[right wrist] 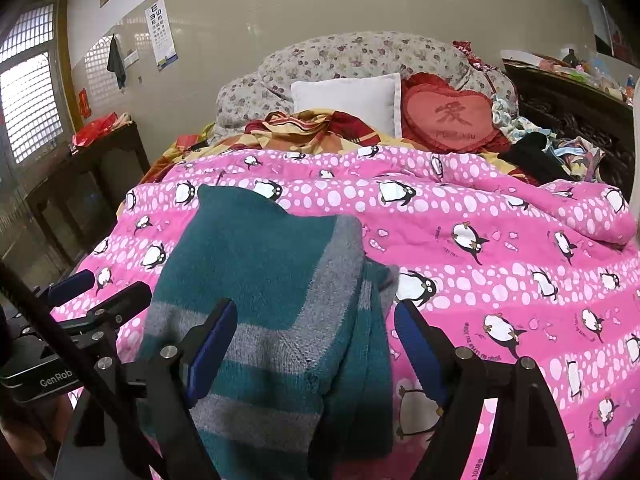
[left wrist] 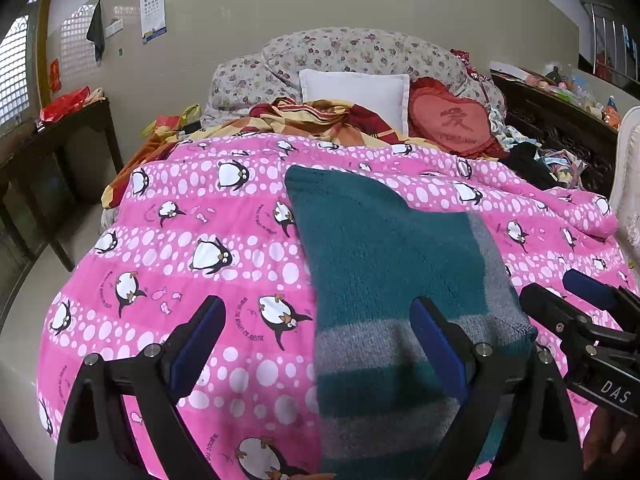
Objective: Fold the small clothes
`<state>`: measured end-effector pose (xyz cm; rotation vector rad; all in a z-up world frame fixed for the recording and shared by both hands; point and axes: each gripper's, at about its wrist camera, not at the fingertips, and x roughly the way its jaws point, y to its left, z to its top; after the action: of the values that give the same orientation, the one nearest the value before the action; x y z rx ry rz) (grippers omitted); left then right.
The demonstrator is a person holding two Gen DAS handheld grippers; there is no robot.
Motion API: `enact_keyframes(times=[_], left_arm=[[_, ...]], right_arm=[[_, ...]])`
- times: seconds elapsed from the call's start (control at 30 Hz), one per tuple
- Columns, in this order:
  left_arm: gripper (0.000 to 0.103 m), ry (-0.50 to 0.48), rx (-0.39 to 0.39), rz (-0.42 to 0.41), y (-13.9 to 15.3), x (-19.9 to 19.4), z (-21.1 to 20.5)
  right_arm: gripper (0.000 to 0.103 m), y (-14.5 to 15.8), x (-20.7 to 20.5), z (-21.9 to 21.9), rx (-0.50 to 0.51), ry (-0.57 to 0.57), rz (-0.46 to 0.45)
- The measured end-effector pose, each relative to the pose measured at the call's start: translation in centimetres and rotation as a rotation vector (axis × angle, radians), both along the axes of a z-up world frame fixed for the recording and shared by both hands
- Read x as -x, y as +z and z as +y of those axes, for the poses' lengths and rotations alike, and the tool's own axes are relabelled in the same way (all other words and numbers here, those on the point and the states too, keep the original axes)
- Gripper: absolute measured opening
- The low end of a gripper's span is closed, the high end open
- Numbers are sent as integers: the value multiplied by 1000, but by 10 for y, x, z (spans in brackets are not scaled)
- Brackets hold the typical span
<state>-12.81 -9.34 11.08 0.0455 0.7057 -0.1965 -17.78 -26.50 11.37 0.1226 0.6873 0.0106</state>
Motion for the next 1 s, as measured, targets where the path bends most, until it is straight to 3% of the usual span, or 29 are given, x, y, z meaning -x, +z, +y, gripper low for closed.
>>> enact_keyframes(times=[1.0], left_arm=[[93,-7,-12,-5,-3,1,-1]], right_arm=[[85,-5,-5,3,9,29,22]])
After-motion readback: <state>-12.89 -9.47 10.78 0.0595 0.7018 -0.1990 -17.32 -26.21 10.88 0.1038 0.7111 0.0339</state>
